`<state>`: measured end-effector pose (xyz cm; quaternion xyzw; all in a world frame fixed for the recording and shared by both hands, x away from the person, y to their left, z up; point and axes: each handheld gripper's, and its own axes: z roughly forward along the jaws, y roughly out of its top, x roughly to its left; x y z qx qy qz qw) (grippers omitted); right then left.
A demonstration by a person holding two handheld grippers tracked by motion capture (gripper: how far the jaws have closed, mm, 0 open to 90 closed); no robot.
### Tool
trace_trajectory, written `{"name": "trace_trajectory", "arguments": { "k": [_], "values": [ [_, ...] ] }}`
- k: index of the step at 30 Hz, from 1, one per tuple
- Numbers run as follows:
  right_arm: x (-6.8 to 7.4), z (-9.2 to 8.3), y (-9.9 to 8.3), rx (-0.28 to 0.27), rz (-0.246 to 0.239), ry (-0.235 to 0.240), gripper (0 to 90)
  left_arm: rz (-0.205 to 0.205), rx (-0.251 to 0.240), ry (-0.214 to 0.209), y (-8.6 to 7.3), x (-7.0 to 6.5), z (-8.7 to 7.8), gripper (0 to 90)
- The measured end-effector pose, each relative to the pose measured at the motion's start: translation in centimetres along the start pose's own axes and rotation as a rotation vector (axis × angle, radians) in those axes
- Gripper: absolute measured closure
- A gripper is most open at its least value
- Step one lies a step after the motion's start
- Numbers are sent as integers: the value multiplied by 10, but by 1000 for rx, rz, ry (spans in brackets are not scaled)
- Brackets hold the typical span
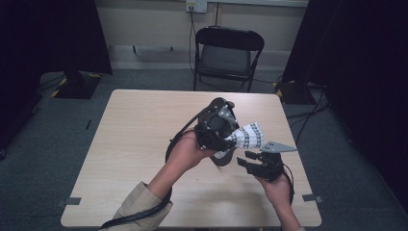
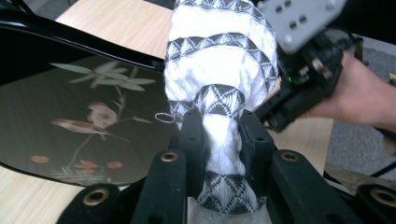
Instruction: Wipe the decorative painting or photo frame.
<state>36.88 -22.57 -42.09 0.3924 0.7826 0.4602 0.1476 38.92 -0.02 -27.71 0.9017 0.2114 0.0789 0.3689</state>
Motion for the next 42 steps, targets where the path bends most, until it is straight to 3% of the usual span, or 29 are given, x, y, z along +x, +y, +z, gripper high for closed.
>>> {"name": "trace_trajectory", "arguments": {
  "k": [12,24,42],
  "values": [
    [8,6,2,-10,-20,52,514,-22,0,57,7,11,-5,743],
    [10,13,6,-33,-14,53,533,-44,-10,111,12,22,-11,744],
    [11,21,8,-15,27,39,685,-65,-2,158,21,32,-19,745]
  ]
}}
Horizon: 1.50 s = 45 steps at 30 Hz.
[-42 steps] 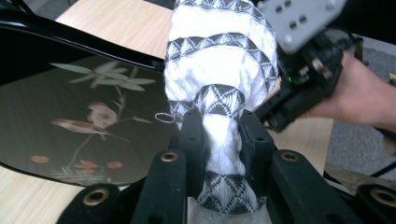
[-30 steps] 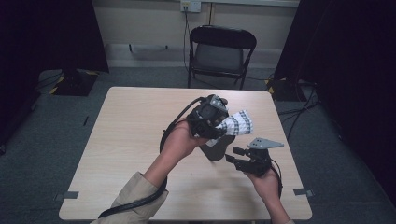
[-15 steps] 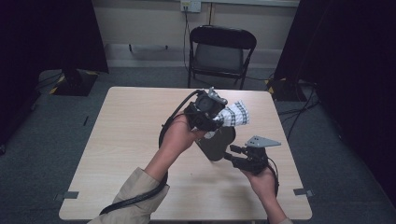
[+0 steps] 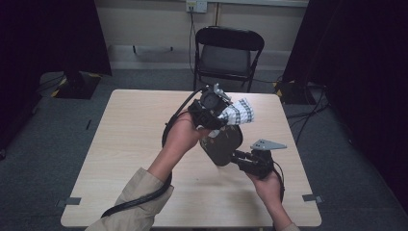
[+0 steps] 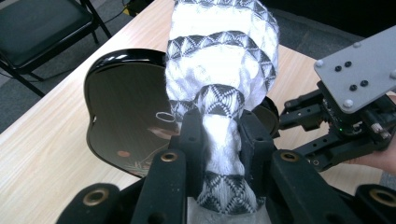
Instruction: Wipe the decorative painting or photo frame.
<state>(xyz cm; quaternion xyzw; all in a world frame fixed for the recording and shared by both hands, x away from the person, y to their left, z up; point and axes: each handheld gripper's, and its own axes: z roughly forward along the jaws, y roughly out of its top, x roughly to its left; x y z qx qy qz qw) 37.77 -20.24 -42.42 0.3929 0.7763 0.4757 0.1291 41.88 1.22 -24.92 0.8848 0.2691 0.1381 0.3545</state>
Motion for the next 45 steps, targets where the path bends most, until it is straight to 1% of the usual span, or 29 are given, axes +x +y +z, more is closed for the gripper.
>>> {"name": "trace_trajectory", "arguments": {
  "k": [3,4,8,10,16,23,26,28,31,33,34,36,40,42,45],
  "values": [
    [-1,1,0,5,12,-1,711,-3,-1,5,1,1,-1,745],
    [-1,1,0,5,17,-1,736,-5,1,5,2,2,-1,746],
    [1,1,0,9,19,2,783,-3,-1,17,2,5,-3,745],
    [2,1,1,10,23,-5,784,-9,-5,24,3,7,-5,745],
    [1,1,0,9,27,-5,786,-27,-12,44,4,13,-8,746],
    [1,1,0,11,25,-5,789,-41,-18,89,9,20,-13,746],
    [1,1,0,12,24,-6,790,-56,-21,102,10,26,-14,746],
    [1,1,0,12,24,-6,790,-71,-13,109,10,30,-14,746],
    [2,1,0,14,20,-8,790,-95,-9,134,9,37,-14,747],
    [2,1,0,14,21,-8,790,-114,-15,148,8,42,-13,747],
    [2,1,0,14,22,-7,790,-110,-9,152,8,45,-13,747],
    [2,1,0,14,21,-7,790,-129,-11,168,6,49,-12,747],
    [1,1,0,14,20,-6,790,-154,-1,181,1,57,-8,746],
    [1,1,0,14,19,-6,790,-172,3,179,-3,61,-5,747],
    [2,1,0,15,18,-5,790,-187,7,186,-6,65,-1,747]
  ]
}}
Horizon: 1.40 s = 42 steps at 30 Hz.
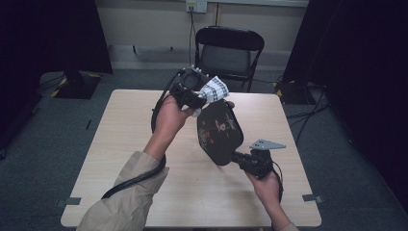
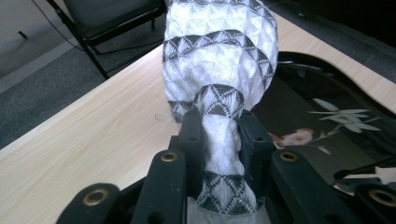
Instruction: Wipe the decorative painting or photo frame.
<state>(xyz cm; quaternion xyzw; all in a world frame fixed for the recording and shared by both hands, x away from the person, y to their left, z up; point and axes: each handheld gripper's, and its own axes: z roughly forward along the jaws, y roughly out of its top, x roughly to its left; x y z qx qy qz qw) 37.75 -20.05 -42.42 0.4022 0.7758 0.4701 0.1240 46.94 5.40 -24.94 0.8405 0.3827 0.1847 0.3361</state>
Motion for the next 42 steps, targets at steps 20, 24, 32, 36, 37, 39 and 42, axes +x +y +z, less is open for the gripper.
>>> {"name": "trace_trajectory", "arguments": {
  "k": [20,24,32,36,37,39,42],
  "values": [
    [0,0,0,0,-4,2,789,-64,69,8,-21,21,40,747],
    [0,0,0,1,-5,2,789,-83,81,-3,-28,24,49,746],
    [0,0,1,2,-7,4,790,-99,100,-11,-39,28,63,746],
    [0,0,0,0,-5,5,789,-102,106,-3,-42,31,69,747],
    [0,0,0,0,-7,5,789,-107,105,-1,-44,32,70,747],
    [0,0,1,0,-5,6,789,-112,110,1,-46,34,74,747],
    [0,0,1,0,-6,6,789,-117,117,7,-50,36,79,747]
  ]
}}
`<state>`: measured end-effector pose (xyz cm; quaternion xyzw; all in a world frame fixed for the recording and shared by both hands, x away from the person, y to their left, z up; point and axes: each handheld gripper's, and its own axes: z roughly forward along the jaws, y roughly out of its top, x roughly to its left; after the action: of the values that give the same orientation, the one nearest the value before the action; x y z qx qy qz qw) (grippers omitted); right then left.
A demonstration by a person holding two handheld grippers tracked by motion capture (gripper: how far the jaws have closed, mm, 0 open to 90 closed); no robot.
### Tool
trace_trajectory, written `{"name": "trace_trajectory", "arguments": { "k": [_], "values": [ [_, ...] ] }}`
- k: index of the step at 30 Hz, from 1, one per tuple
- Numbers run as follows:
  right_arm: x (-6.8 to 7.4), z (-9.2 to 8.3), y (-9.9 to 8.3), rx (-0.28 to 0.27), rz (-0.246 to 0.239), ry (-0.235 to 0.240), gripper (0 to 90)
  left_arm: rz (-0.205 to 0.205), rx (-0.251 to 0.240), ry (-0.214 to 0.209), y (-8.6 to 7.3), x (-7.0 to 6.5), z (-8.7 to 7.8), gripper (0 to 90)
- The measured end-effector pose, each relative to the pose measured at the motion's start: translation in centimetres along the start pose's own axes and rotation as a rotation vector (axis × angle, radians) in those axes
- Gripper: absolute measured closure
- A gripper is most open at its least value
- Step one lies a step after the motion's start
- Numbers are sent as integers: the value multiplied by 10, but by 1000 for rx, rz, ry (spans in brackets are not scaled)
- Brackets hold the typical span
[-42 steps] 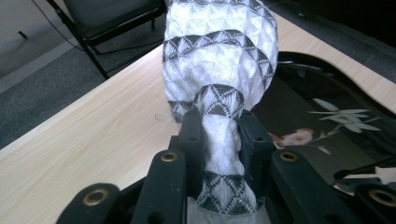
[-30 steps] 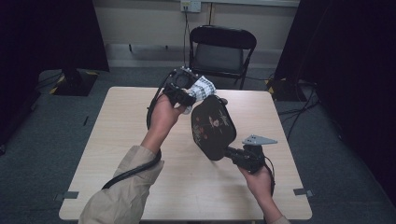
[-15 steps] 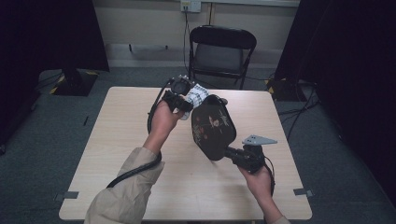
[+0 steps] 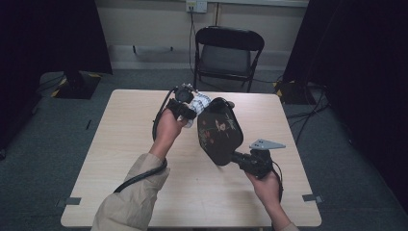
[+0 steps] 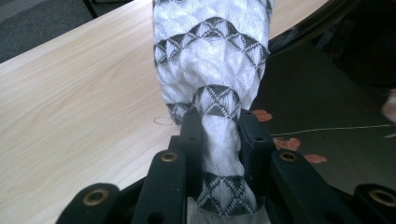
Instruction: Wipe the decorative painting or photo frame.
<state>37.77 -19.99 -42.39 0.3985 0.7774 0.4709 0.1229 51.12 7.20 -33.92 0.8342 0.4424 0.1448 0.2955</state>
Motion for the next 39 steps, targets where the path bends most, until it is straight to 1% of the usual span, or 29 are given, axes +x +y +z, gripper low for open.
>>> {"name": "trace_trajectory", "arguments": {
  "k": [3,7,11,16,17,18,23,29,33,36,37,39],
  "values": [
    [0,0,0,0,0,2,789,0,3,6,-4,2,5,747],
    [1,0,0,1,-4,-1,789,-17,22,7,-10,6,13,747],
    [0,0,0,2,-7,-1,789,-42,43,0,-19,12,25,747],
    [1,0,0,2,-5,-1,789,-56,71,-13,-32,18,39,747],
    [1,0,0,2,-5,-2,789,-66,77,-17,-36,19,43,747],
    [0,0,0,2,-4,-2,789,-63,85,-22,-39,20,46,747],
    [0,0,0,2,-3,-2,788,-68,104,-45,-50,18,59,747],
    [1,0,0,2,-5,-5,788,-77,119,-68,-61,13,70,747],
    [1,0,0,1,-4,-7,788,-91,127,-83,-70,12,75,747],
    [1,0,0,0,-2,-7,788,-91,132,-93,-75,12,77,747],
    [1,0,0,0,-2,-7,789,-94,137,-91,-77,11,77,747],
    [1,0,0,0,-1,-8,788,-89,134,-98,-78,11,77,746]
  ]
}}
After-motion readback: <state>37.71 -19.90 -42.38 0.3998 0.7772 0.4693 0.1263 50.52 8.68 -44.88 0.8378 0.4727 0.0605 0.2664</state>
